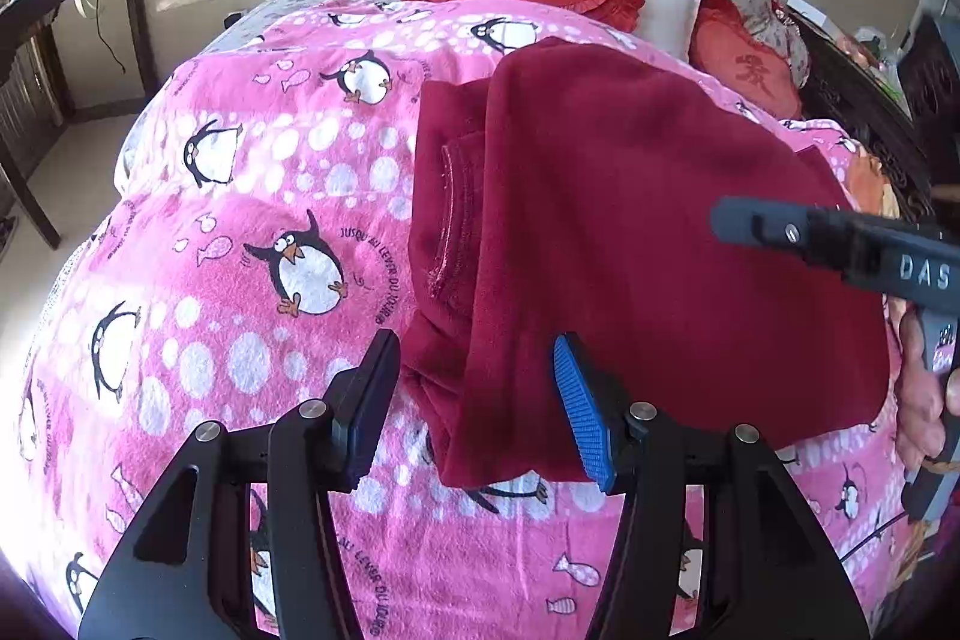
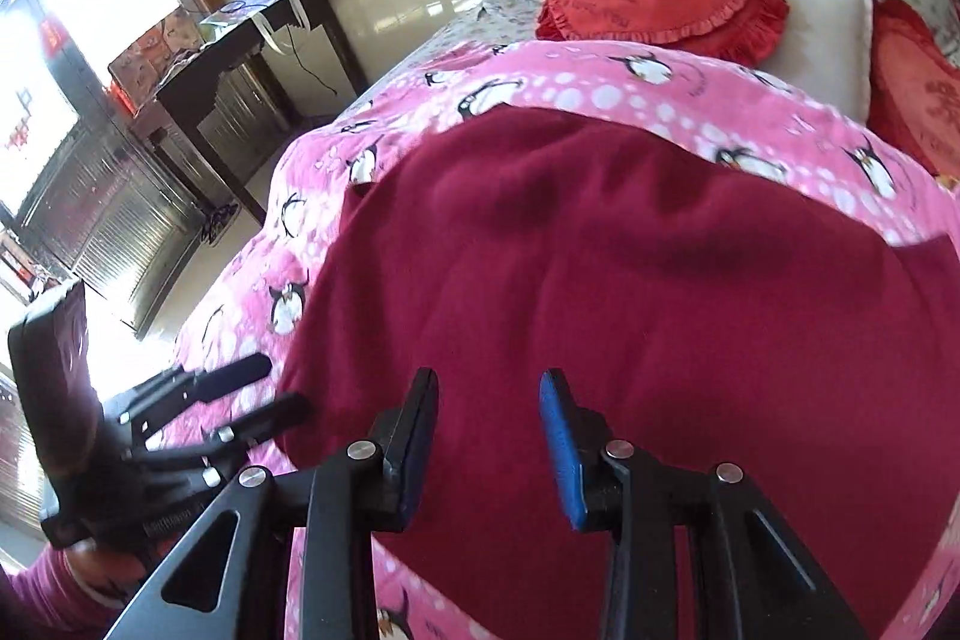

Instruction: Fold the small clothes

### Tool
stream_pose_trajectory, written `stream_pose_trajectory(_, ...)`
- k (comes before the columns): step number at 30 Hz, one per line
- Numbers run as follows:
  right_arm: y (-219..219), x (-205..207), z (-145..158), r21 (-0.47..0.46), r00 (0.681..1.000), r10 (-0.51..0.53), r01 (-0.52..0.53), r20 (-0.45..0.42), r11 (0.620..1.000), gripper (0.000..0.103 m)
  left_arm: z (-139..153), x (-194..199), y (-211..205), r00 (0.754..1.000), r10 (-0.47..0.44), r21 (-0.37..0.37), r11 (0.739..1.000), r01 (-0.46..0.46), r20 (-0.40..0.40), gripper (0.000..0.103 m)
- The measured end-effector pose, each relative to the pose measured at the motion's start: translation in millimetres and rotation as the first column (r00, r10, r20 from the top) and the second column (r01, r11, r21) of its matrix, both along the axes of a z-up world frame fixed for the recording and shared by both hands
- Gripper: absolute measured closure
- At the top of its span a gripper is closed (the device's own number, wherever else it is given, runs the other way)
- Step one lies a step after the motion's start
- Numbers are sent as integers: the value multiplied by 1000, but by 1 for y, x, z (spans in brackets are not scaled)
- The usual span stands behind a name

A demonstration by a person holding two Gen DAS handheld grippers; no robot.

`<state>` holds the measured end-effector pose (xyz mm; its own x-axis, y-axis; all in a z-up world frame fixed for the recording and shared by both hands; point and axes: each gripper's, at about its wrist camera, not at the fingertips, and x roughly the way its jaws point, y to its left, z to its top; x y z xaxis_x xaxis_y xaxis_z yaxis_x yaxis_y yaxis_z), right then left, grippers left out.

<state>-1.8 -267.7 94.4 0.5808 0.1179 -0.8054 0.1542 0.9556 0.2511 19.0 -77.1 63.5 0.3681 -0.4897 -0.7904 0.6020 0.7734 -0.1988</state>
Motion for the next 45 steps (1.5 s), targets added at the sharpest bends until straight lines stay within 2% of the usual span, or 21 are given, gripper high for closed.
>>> stream_pose_trajectory(10, 20, 78, 1, -47, 999, 26, -26, 18, 999, 70, -18, 12, 3, 998, 13, -25, 1000, -15, -55, 48)
stream_pose_trajectory(17, 27, 118, -13, -86, 1000, 8, -8, -7, 996, 70, -24, 17, 5, 997, 19, -61, 998, -24, -78, 44)
stream_pose_trajectory(21, 25, 130, -26, -89, 999, 2, -5, -34, 996, 69, -27, 20, 6, 996, 26, -79, 996, -33, -83, 43)
stream_pose_trajectory(25, 27, 137, -24, -115, 998, 21, -27, -60, 993, 69, -29, 22, 11, 995, 29, -99, 994, -39, -99, 42)
stream_pose_trajectory(29, 21, 132, -10, -54, 998, -3, 0, -56, 999, 68, -31, 23, 17, 993, 31, -119, 992, -44, -111, 42)
stream_pose_trajectory(32, 21, 130, -3, 4, 999, -28, 28, -44, 1000, 53, -32, 24, 22, 992, 40, -133, 989, -56, -123, 42)
stream_pose_trajectory(35, 31, 143, -10, 7, 994, -37, 38, -106, 999, 32, -35, 24, 27, 990, 49, -145, 987, -69, -133, 42)
stream_pose_trajectory(37, 43, 152, -17, -41, 990, -35, 29, -137, 999, 28, -36, 23, 31, 989, 56, -155, 985, -77, -139, 41)
stream_pose_trajectory(39, 57, 162, -24, -121, 985, -27, 6, -171, 993, 16, -36, 22, 34, 988, 58, -162, 983, -82, -143, 41)
stream_pose_trajectory(40, 63, 166, -29, -165, 981, -23, -9, -191, 986, 14, -37, 21, 35, 988, 59, -165, 983, -82, -143, 41)
stream_pose_trajectory(43, 83, 173, -42, -336, 973, -3, -77, -231, 939, 13, -36, 18, 40, 988, 54, -169, 983, -79, -145, 40)
stream_pose_trajectory(44, 85, 173, -45, -366, 974, 2, -88, -228, 927, 14, -36, 17, 42, 988, 53, -170, 982, -78, -147, 40)
stream_pose_trajectory(45, 84, 171, -45, -380, 977, 2, -85, -212, 921, 21, -35, 16, 43, 988, 50, -170, 983, -75, -148, 40)
